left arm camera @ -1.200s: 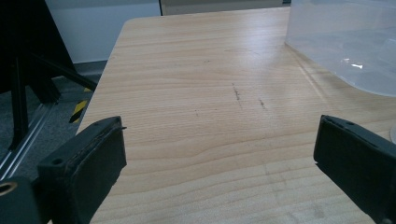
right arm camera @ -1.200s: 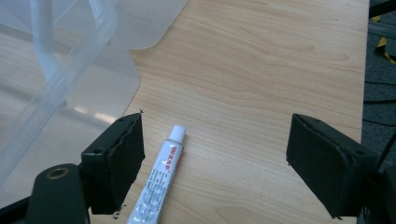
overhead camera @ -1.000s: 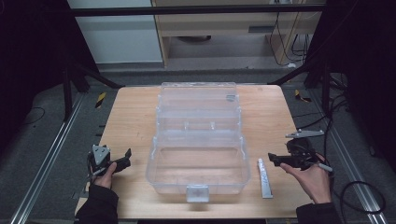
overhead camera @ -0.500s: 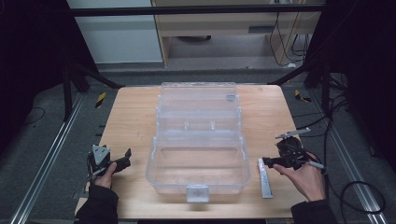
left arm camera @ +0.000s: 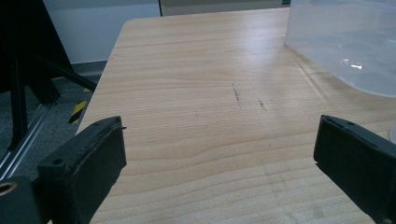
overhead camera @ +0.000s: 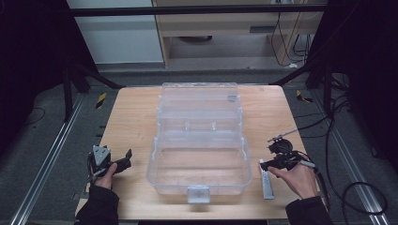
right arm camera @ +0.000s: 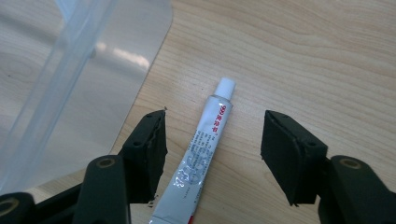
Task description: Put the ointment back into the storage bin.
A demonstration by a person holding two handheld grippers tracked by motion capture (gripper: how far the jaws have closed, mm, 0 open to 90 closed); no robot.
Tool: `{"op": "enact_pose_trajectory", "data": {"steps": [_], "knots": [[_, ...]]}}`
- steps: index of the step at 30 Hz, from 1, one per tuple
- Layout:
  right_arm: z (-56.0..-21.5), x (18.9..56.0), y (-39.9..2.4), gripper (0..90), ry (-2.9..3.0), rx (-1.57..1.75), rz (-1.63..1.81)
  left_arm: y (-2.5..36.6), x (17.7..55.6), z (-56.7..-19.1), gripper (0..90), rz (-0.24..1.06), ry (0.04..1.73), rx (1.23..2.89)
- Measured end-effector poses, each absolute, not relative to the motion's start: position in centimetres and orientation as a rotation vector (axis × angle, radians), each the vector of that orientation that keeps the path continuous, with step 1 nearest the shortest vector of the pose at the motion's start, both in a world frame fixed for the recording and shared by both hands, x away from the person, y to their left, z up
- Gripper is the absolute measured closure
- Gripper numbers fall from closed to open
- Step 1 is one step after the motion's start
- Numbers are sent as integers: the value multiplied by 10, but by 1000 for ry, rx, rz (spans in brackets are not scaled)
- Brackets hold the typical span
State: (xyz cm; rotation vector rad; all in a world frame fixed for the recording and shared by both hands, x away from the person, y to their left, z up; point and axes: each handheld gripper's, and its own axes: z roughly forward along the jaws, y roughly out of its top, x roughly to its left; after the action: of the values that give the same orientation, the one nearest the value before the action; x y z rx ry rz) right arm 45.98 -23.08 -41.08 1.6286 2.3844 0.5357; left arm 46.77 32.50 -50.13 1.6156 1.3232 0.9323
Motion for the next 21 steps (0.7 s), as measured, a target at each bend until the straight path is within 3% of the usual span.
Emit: {"op": "enact_pose_trajectory", "data": {"steps": [21], "knots": [[-436,473,-225,507,2437,1730,401,325,468,-501,18,931,1321,1618]]}}
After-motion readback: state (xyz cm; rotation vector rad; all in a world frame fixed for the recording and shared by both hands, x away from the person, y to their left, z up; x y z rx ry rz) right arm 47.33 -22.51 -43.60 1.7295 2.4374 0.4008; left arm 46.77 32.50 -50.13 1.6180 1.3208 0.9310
